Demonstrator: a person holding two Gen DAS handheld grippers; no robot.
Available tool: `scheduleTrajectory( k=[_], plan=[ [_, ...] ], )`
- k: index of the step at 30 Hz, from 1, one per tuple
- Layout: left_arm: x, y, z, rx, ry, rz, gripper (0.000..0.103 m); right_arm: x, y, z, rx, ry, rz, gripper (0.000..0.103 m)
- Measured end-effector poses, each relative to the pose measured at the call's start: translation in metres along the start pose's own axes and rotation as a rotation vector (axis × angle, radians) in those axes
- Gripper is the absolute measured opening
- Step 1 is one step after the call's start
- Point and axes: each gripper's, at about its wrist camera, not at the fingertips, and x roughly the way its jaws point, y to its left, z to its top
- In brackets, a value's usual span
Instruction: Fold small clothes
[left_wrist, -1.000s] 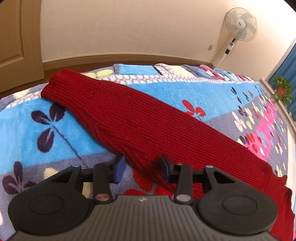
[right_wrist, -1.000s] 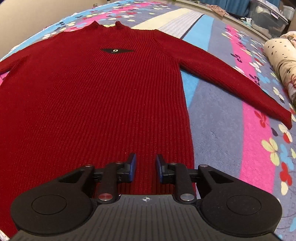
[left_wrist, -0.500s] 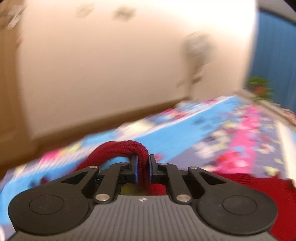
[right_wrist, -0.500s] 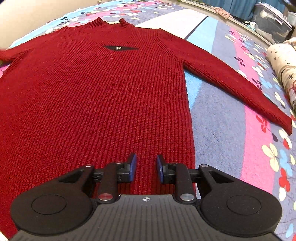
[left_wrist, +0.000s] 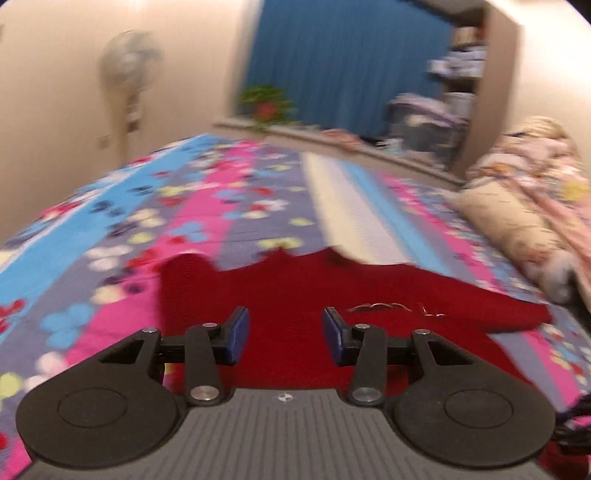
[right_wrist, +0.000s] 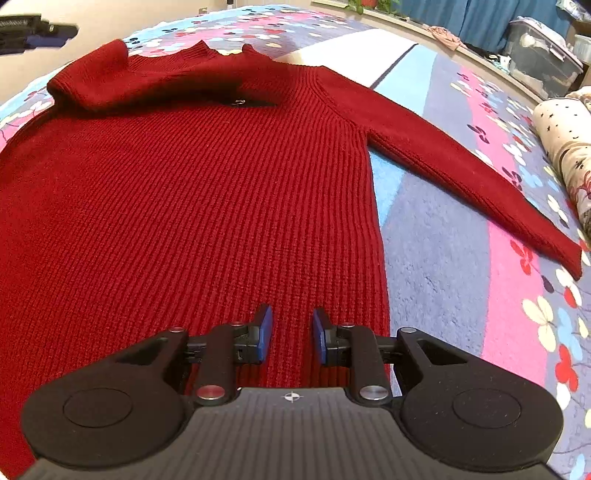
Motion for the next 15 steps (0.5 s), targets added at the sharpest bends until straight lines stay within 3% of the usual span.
scheduleTrajectory(
  k=[4,7,8,12,15],
  plan=[
    [0.021,0.04,-0.002,-0.105,0.094,0.093,0.046,-0.003,0.004,-0.003,0.006,-0.023,-0.014,0.025],
    [0.045,0.062,-0.014,-0.139,0.299,0.175,0.046,-0.01,0.005,-0.006,0.027,-0.081,-0.024,0.025],
    [0.049,0.067,-0.018,-0.155,0.331,0.184,0.046,-0.015,0.004,-0.006,0.048,-0.116,-0.015,0.024],
    [0.039,0.082,-0.002,-0.266,0.271,0.157,0.046,-0.03,-0.004,0.006,0.23,-0.221,0.055,0.021],
    [0.032,0.075,0.008,-0.274,0.24,0.167,0.047,-0.024,-0.004,0.032,0.402,-0.26,0.125,0.023]
  ],
)
